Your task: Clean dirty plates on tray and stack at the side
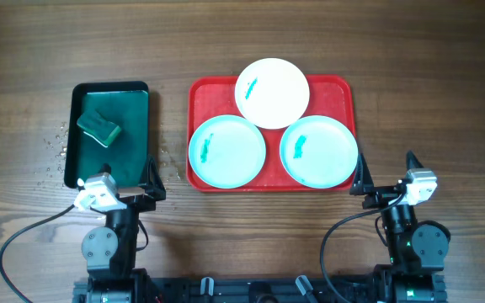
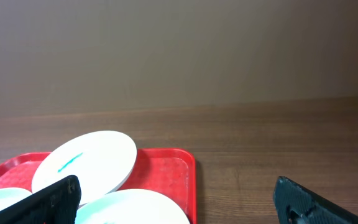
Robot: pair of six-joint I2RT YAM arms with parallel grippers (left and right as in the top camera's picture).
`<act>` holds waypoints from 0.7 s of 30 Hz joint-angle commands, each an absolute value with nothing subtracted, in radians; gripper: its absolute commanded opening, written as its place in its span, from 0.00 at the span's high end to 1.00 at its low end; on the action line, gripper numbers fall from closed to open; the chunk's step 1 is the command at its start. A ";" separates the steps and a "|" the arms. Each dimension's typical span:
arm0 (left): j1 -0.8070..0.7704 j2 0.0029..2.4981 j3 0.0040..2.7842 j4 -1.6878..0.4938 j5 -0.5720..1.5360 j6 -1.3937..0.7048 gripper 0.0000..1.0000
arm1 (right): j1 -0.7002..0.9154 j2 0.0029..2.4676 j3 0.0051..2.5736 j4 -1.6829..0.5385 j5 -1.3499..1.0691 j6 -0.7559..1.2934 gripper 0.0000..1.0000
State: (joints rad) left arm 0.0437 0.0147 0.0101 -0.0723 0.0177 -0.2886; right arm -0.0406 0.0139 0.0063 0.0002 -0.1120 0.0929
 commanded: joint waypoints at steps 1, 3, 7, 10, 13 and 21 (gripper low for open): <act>0.037 0.054 0.168 -0.569 0.461 -0.494 0.00 | -0.045 0.018 0.005 0.007 -0.120 0.107 0.01; 0.036 0.045 0.164 -0.534 0.462 -0.426 0.00 | -0.045 0.018 0.005 0.007 -0.120 0.107 0.00; 0.036 0.023 0.161 -0.364 0.434 -0.247 0.00 | -0.045 0.018 0.005 0.007 -0.120 0.107 0.00; 0.036 0.003 0.161 -0.300 0.342 -0.146 0.00 | -0.045 0.018 0.005 0.007 -0.120 0.107 0.00; 0.036 0.003 0.152 -0.291 0.220 -0.087 0.00 | -0.045 0.018 0.005 0.007 -0.120 0.107 0.00; 0.036 0.003 0.010 -0.069 0.163 -0.084 0.00 | -0.045 0.018 0.005 0.007 -0.120 0.107 0.00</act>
